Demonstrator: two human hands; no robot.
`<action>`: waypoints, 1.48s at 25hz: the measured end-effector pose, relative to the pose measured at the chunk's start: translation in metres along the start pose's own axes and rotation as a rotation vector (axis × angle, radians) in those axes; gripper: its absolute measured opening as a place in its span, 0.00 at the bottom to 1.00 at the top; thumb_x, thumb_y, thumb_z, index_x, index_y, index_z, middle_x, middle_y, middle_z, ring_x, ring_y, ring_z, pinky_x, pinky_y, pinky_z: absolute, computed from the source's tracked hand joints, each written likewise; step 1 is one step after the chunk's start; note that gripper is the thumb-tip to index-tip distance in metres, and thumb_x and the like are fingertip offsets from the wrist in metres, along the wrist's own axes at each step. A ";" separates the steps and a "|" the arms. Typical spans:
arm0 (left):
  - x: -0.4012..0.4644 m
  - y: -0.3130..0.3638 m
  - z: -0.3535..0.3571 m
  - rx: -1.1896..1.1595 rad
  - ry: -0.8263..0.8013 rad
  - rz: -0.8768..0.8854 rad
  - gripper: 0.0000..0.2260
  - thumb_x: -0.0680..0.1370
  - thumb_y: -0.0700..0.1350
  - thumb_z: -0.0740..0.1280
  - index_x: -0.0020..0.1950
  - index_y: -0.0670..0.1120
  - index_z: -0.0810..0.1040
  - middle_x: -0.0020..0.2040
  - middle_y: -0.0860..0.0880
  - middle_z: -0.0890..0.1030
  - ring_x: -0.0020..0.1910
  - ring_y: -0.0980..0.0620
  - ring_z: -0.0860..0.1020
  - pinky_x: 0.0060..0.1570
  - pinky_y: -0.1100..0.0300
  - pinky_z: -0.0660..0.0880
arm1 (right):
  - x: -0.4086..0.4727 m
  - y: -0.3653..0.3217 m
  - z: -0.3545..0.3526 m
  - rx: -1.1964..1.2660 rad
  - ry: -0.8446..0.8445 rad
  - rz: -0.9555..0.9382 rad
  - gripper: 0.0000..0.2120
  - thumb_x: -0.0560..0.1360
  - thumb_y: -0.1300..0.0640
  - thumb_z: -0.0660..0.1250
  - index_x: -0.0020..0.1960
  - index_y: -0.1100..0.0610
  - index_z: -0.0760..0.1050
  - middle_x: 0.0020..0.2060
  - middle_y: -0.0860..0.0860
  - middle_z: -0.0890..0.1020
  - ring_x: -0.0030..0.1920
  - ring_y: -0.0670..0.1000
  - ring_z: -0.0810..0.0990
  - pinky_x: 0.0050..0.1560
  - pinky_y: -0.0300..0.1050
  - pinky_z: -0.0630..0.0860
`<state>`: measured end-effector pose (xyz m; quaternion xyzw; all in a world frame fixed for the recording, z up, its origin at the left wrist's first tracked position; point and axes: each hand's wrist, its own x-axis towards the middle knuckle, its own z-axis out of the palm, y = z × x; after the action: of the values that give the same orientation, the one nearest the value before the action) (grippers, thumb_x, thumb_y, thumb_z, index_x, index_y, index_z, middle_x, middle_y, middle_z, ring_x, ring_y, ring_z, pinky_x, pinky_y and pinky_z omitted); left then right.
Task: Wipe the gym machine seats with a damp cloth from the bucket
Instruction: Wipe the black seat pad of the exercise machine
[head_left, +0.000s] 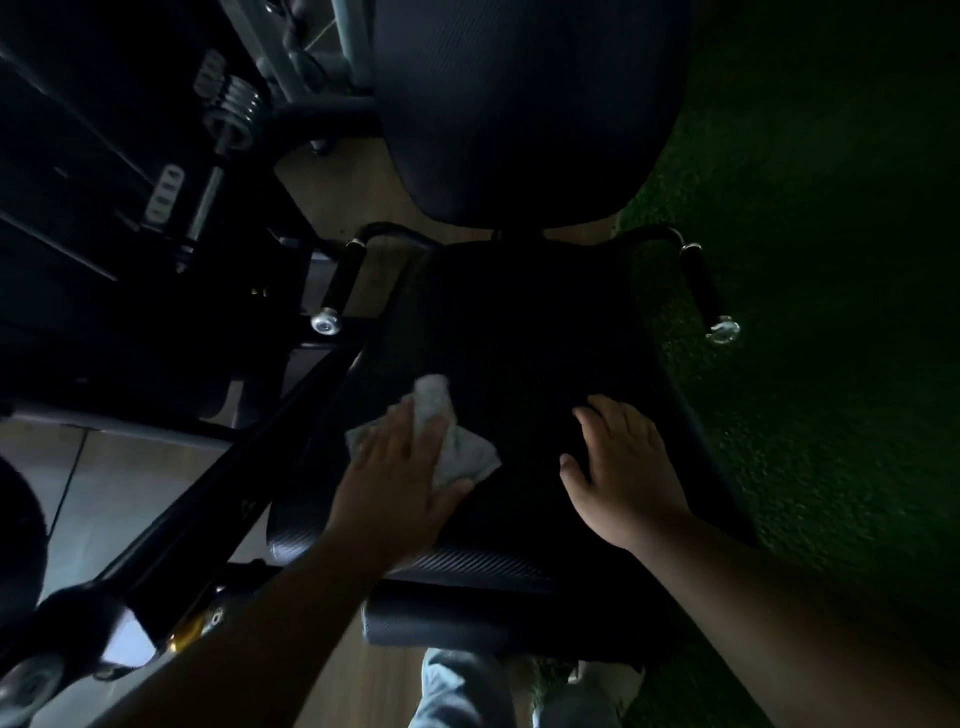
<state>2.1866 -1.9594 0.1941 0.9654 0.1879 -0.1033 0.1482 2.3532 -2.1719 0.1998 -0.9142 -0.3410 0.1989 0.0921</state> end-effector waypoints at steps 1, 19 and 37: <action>0.004 -0.018 -0.006 0.009 0.010 -0.051 0.36 0.77 0.72 0.47 0.80 0.54 0.49 0.80 0.40 0.50 0.79 0.41 0.52 0.75 0.42 0.56 | 0.000 -0.001 0.000 0.002 0.004 -0.006 0.30 0.78 0.42 0.55 0.75 0.56 0.63 0.75 0.54 0.63 0.75 0.56 0.58 0.76 0.54 0.55; 0.060 0.007 -0.009 0.045 -0.012 -0.187 0.33 0.78 0.67 0.52 0.79 0.51 0.55 0.79 0.33 0.51 0.78 0.36 0.51 0.76 0.42 0.50 | 0.008 0.003 0.009 -0.039 -0.037 -0.012 0.35 0.77 0.34 0.43 0.80 0.49 0.49 0.80 0.51 0.48 0.79 0.52 0.43 0.78 0.52 0.40; 0.056 0.018 0.000 0.013 -0.004 -0.053 0.27 0.81 0.63 0.47 0.78 0.54 0.56 0.80 0.35 0.51 0.79 0.40 0.51 0.76 0.45 0.50 | 0.055 -0.043 0.004 0.053 0.032 0.125 0.26 0.77 0.49 0.60 0.73 0.56 0.63 0.71 0.55 0.66 0.70 0.58 0.63 0.70 0.54 0.59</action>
<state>2.2447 -1.9565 0.1841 0.9609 0.2126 -0.1102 0.1393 2.3638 -2.1036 0.1924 -0.9339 -0.2765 0.1988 0.1091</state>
